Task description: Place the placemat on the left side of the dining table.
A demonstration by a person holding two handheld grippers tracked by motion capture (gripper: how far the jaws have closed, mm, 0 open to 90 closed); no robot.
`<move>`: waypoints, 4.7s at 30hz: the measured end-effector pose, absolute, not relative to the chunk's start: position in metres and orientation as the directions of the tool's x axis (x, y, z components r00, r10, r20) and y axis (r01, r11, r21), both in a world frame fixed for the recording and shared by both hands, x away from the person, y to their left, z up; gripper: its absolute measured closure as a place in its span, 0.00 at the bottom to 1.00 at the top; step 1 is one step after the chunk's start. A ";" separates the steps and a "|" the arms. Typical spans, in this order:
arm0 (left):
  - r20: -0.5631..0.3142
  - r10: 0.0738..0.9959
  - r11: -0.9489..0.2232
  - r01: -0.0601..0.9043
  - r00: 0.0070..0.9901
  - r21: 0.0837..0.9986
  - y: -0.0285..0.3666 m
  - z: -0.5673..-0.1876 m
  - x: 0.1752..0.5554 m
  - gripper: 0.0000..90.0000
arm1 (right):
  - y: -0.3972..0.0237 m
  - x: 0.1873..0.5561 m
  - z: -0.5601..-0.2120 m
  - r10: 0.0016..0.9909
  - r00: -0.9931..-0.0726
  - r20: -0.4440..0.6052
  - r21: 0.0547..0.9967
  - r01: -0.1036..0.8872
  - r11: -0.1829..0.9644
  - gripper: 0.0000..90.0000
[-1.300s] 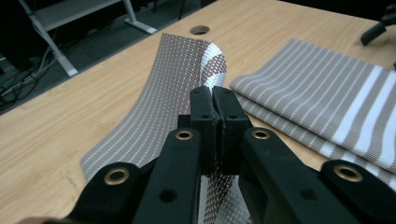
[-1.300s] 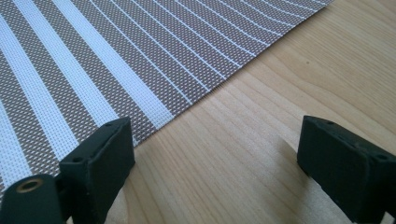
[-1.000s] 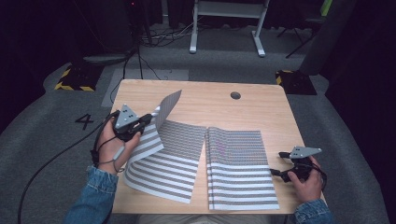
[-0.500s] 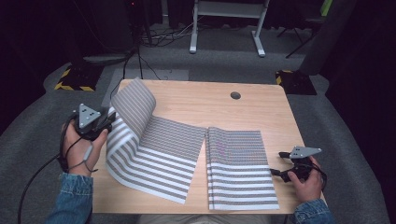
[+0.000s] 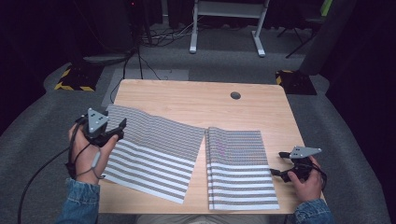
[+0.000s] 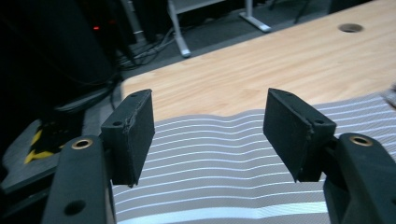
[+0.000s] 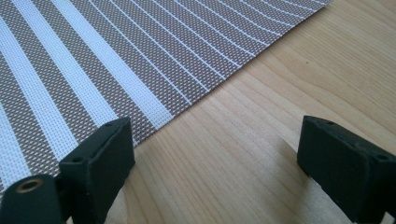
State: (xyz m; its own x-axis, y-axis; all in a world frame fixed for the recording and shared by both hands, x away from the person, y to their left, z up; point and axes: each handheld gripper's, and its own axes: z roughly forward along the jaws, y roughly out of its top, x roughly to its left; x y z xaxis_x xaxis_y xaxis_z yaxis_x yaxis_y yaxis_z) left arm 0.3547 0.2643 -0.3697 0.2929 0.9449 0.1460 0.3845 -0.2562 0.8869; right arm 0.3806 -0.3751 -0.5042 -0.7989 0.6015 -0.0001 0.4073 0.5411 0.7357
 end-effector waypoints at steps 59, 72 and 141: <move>-0.032 0.809 -0.409 0.602 0.587 0.686 0.127 -0.498 0.443 0.33 | -0.375 0.380 -0.504 0.602 -0.798 0.000 0.736 0.408 0.541 0.12; -0.083 0.827 -0.343 0.615 0.557 0.710 0.143 -0.497 0.452 0.83 | -0.375 0.380 -0.504 0.602 -0.798 0.000 0.736 0.408 0.541 0.12; -0.128 0.346 -0.344 0.253 0.930 0.904 0.149 -0.416 0.303 0.48 | -0.375 0.380 -0.504 0.605 -0.796 -0.001 0.735 0.410 0.540 0.12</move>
